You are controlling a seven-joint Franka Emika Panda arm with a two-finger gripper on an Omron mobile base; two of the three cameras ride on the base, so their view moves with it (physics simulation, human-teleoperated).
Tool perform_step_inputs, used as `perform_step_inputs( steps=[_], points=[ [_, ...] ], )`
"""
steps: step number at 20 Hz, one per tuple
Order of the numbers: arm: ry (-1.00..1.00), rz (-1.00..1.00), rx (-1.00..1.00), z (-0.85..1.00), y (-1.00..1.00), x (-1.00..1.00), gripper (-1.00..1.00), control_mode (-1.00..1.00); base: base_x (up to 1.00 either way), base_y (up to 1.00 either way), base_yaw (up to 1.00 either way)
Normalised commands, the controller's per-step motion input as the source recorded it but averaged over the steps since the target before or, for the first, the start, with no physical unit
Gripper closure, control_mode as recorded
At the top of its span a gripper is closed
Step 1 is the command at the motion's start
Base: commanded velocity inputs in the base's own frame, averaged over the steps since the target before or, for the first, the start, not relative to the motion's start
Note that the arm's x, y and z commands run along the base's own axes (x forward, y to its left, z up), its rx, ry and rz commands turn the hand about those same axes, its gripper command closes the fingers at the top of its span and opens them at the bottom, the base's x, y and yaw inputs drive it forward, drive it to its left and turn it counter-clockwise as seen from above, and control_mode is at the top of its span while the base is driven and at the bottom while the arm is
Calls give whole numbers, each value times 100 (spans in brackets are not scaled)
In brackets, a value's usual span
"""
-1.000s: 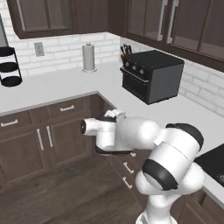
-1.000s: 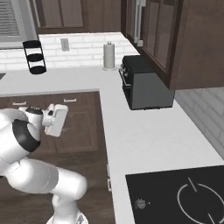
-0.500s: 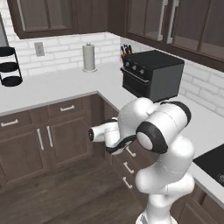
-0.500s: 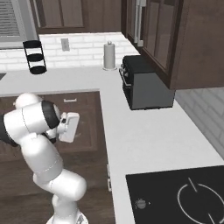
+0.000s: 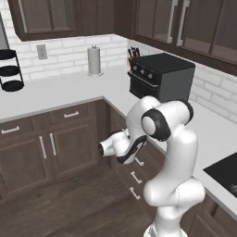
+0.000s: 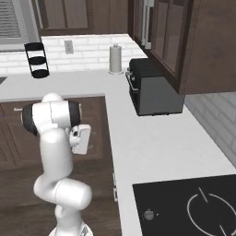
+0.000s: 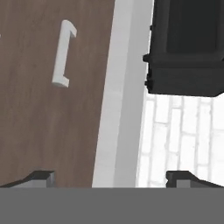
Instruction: Take a straw from the drawer in front and place it inside the glass cup on the dining counter.
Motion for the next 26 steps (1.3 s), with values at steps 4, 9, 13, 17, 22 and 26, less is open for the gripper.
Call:
perform_step_inputs(
  steps=[4,9,13,17,22,26],
  points=[
    [0,0,-2,-24,-37,56,-100,-100,0,0,0],
    [0,-3,-3,-23,-30,44,-100,-100,0,0,0],
    [0,-4,-4,-29,-26,43,-100,-100,0,0,0],
    [1,-2,-3,-34,-21,37,-100,-100,0,0,0],
    [1,0,-3,-35,-11,22,-100,-100,0,0,0],
    [1,0,-3,-34,-11,14,-100,-100,0,0,0]
  ],
)
